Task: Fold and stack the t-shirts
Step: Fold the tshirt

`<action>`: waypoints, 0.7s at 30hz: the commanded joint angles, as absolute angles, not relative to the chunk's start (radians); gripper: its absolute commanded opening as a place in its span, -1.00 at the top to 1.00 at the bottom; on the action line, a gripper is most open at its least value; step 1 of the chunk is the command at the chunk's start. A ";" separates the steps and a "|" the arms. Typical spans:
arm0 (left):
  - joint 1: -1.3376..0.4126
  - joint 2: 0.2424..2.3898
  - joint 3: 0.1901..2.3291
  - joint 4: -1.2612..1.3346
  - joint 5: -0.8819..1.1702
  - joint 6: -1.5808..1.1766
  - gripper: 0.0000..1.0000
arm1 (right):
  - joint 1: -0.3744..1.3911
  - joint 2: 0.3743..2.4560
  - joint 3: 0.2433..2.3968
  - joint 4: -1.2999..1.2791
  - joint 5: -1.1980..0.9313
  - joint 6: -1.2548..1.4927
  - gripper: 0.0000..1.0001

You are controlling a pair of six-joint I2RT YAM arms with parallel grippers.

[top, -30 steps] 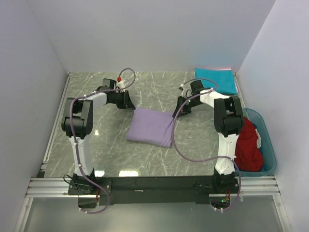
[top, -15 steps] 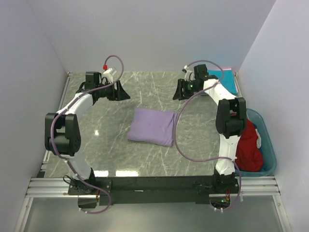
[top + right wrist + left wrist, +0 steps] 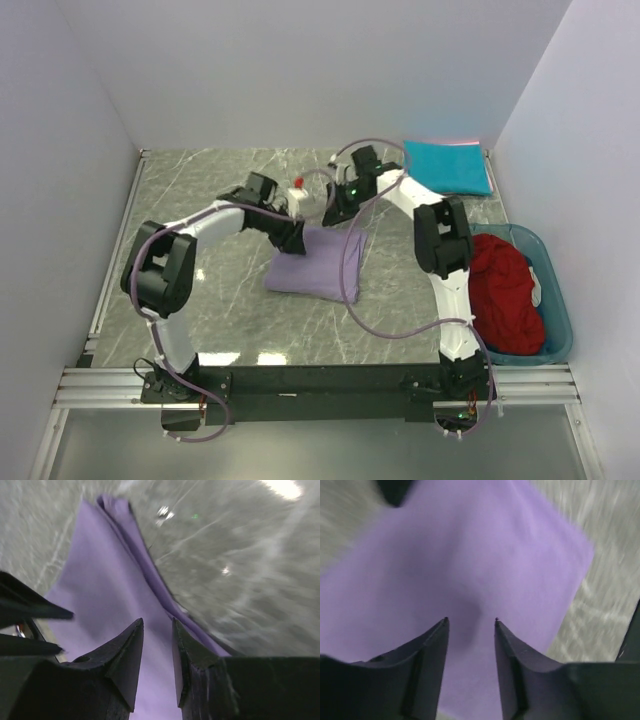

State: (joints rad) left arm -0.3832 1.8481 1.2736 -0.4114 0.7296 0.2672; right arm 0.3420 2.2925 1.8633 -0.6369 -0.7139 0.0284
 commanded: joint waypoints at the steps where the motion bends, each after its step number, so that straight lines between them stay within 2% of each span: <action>1: -0.429 1.871 1.192 -0.525 0.634 0.469 0.10 | 0.377 2.301 1.852 -0.647 -0.699 -0.017 0.27; 9: -0.537 1.781 0.991 -0.621 0.574 0.609 0.22 | 0.394 2.225 1.726 -0.650 -0.755 -0.028 0.26; 15: -0.649 1.635 0.922 -0.683 0.653 0.559 0.04 | 0.382 2.142 1.689 -0.649 -0.801 -0.028 0.24; 16: -0.660 1.597 0.922 -0.689 0.693 0.543 -0.05 | 0.382 2.137 1.683 -0.647 -0.801 -0.026 0.24; 18: -0.680 1.551 0.922 -0.655 0.687 0.470 -0.11 | 0.383 2.141 1.677 -0.656 -0.818 -0.029 0.24; 21: -0.675 1.487 0.977 -0.664 0.710 0.504 -0.20 | 0.387 2.161 1.663 -0.676 -0.844 -0.047 0.28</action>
